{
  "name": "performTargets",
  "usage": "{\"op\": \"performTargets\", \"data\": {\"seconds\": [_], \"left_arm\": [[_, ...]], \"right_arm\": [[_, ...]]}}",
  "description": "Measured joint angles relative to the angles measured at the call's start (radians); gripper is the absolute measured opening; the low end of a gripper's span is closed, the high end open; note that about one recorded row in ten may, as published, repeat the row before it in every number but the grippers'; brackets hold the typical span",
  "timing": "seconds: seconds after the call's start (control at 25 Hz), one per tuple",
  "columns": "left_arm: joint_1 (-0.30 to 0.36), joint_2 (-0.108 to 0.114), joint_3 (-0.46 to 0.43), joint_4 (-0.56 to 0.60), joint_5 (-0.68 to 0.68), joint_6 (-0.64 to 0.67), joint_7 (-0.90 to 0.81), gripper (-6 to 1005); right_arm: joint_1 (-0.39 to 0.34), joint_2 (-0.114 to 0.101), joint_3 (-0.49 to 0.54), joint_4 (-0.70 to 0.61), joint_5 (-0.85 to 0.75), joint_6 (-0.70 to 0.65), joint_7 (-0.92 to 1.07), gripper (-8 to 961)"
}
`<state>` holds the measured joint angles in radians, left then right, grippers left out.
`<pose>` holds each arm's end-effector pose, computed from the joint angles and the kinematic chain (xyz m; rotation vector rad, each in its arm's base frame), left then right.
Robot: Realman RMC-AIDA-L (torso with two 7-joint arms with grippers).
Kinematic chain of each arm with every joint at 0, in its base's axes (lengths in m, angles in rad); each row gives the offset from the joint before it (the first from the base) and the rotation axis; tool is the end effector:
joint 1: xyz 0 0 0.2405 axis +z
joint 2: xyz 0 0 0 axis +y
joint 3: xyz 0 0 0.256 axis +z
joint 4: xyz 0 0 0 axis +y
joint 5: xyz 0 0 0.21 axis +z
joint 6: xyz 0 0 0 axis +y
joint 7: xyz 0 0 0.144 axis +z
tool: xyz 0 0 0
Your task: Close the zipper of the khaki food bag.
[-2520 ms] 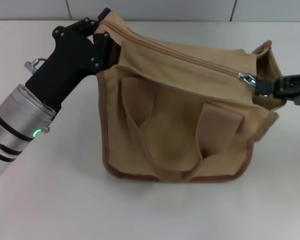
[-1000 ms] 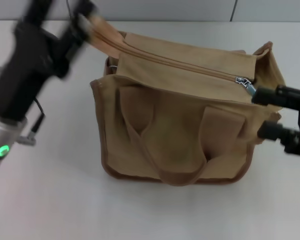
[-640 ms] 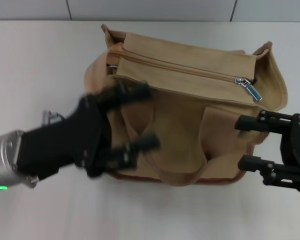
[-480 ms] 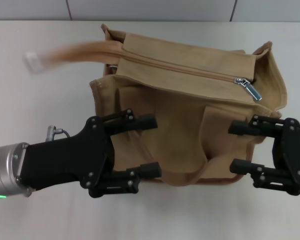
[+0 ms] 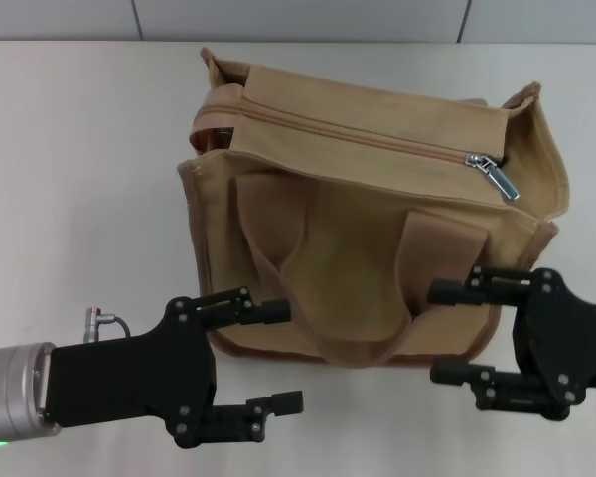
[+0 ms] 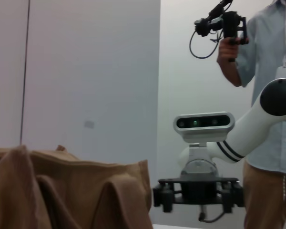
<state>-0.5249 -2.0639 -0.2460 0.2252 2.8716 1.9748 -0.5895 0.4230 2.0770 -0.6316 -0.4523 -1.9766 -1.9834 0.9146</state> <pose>-0.2704 0.2215 -0.0344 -2.7854 -0.1203 -1.2246 0.2620 0.2380 -0.0097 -2.8328 0.1909 1.2139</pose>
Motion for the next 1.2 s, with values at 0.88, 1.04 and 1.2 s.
{"op": "performTargets", "data": {"seconds": [0.88,1.04,1.2], "left_arm": [[0.019,0.003,0.0,0.008,-0.004,-0.035,0.001,768],[0.021,0.002,-0.001,0.008,-0.003,-0.035,0.001,768],[0.022,0.0,-0.002,0.008,-0.003,-0.036,0.001,768]], "right_arm": [[-0.005,0.003,-0.085,0.066,-0.037,0.109,-0.038,655],[-0.009,0.003,-0.085,0.066,-0.037,0.111,-0.037,655],[-0.013,0.003,-0.085,0.066,-0.037,0.111,-0.038,655]]}}
